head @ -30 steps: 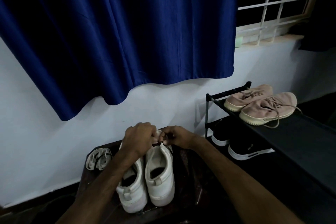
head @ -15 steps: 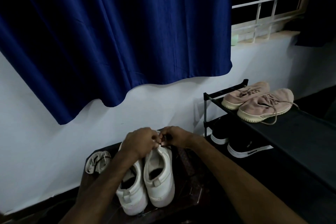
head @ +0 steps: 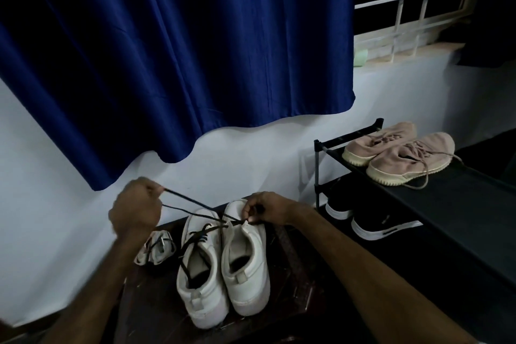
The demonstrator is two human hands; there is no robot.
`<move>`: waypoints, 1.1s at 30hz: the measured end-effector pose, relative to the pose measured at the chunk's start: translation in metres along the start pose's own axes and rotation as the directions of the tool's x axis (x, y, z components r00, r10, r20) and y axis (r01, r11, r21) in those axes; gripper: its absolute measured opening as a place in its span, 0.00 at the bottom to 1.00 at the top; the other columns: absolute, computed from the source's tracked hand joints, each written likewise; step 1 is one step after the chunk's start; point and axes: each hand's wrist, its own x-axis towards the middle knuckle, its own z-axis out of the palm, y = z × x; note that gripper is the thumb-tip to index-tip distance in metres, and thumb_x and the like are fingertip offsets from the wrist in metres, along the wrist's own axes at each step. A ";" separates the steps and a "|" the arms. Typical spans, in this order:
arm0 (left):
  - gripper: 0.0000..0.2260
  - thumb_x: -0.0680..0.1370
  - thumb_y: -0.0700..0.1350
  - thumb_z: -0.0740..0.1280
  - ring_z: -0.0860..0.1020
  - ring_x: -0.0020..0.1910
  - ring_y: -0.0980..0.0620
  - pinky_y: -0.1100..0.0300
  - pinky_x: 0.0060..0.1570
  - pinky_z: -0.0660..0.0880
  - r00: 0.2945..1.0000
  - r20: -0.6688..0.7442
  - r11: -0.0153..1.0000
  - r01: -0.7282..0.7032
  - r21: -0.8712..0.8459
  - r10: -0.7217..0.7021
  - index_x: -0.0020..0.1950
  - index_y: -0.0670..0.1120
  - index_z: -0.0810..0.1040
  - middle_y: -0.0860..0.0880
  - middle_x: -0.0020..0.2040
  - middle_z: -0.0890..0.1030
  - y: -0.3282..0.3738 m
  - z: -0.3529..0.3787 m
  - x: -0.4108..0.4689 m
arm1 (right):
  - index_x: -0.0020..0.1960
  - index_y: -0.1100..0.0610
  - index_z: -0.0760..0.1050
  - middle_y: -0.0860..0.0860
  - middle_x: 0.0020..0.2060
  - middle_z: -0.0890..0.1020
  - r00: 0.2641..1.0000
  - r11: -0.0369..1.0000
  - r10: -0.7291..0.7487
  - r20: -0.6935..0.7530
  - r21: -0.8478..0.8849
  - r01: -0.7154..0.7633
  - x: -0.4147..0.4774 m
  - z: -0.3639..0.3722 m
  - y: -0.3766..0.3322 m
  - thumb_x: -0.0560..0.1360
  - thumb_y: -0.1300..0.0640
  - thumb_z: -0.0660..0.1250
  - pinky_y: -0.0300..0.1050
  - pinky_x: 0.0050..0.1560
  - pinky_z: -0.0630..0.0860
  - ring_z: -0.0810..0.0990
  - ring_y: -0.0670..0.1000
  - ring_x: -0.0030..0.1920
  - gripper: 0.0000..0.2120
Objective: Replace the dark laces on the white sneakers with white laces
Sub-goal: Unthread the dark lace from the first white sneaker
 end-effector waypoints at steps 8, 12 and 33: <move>0.09 0.77 0.48 0.67 0.77 0.57 0.53 0.55 0.57 0.71 0.788 0.450 0.895 -0.443 -0.058 0.419 0.56 0.56 0.81 0.58 0.57 0.79 0.057 0.035 -0.038 | 0.50 0.60 0.82 0.50 0.46 0.80 1.000 1.000 -0.008 -0.016 -0.006 0.008 -0.001 0.003 0.000 0.72 0.64 0.73 0.31 0.48 0.71 0.76 0.46 0.46 0.07; 0.05 0.73 0.50 0.71 0.80 0.52 0.52 0.60 0.50 0.70 0.743 0.582 0.886 -0.457 0.080 0.331 0.49 0.55 0.83 0.55 0.50 0.83 0.077 0.048 -0.049 | 0.52 0.60 0.82 0.56 0.52 0.80 0.999 0.999 0.004 -0.035 -0.050 -0.005 -0.001 0.005 0.002 0.71 0.63 0.73 0.34 0.50 0.69 0.75 0.45 0.48 0.10; 0.07 0.77 0.51 0.68 0.77 0.54 0.54 0.57 0.55 0.72 0.695 0.572 0.847 -0.531 -0.001 0.436 0.53 0.56 0.82 0.57 0.54 0.80 0.071 0.038 -0.041 | 0.50 0.58 0.82 0.47 0.47 0.78 1.000 1.000 -0.009 -0.027 0.016 0.010 0.000 0.005 0.006 0.72 0.63 0.73 0.33 0.52 0.71 0.76 0.44 0.47 0.07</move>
